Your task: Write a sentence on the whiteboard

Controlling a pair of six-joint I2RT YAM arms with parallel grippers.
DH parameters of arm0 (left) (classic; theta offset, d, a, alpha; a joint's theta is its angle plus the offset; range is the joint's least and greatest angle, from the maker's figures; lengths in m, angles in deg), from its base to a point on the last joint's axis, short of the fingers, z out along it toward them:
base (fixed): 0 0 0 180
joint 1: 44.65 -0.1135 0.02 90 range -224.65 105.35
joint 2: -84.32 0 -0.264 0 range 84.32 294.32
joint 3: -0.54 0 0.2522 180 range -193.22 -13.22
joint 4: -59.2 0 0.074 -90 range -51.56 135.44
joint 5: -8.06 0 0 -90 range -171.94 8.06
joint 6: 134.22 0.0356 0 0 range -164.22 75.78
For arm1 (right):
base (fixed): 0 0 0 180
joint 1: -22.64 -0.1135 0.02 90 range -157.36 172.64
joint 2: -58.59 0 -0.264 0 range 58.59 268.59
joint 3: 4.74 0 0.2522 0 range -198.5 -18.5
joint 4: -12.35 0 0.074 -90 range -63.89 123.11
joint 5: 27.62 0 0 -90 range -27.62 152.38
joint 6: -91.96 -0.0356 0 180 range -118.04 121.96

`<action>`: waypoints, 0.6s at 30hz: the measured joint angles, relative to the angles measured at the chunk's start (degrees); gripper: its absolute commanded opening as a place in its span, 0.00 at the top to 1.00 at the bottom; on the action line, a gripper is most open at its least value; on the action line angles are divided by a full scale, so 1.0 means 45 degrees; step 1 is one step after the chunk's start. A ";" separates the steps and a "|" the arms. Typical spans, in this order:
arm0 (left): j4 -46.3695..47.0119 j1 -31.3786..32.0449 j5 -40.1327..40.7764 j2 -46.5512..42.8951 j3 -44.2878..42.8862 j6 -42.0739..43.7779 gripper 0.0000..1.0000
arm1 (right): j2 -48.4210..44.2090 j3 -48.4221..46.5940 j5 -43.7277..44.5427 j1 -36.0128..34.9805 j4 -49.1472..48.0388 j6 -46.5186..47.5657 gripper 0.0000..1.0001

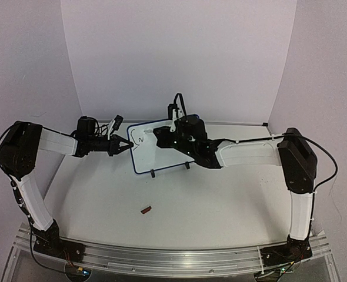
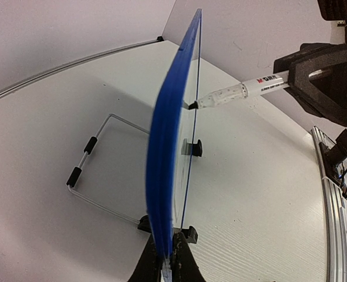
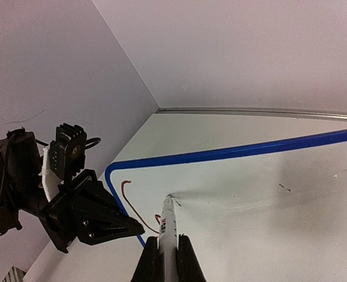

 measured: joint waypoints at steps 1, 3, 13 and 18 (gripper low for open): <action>0.0000 0.0000 0.0002 0.0000 0.0000 0.0000 1.00 | 0.0000 0.0007 0.0012 0.0017 -0.0014 -0.0002 1.00; 0.0000 0.0000 0.0010 0.0000 0.0000 0.0000 1.00 | 0.0000 0.0046 0.0023 0.0028 -0.0037 -0.0002 1.00; 0.0000 0.0005 0.0029 0.0000 0.0000 0.0000 1.00 | 0.0000 0.0490 -0.0079 0.0028 -0.0057 -0.0017 1.00; 0.0000 0.0015 0.0044 0.0000 0.0000 0.0000 1.00 | 0.0000 0.0515 -0.0054 0.0028 -0.0050 -0.0022 1.00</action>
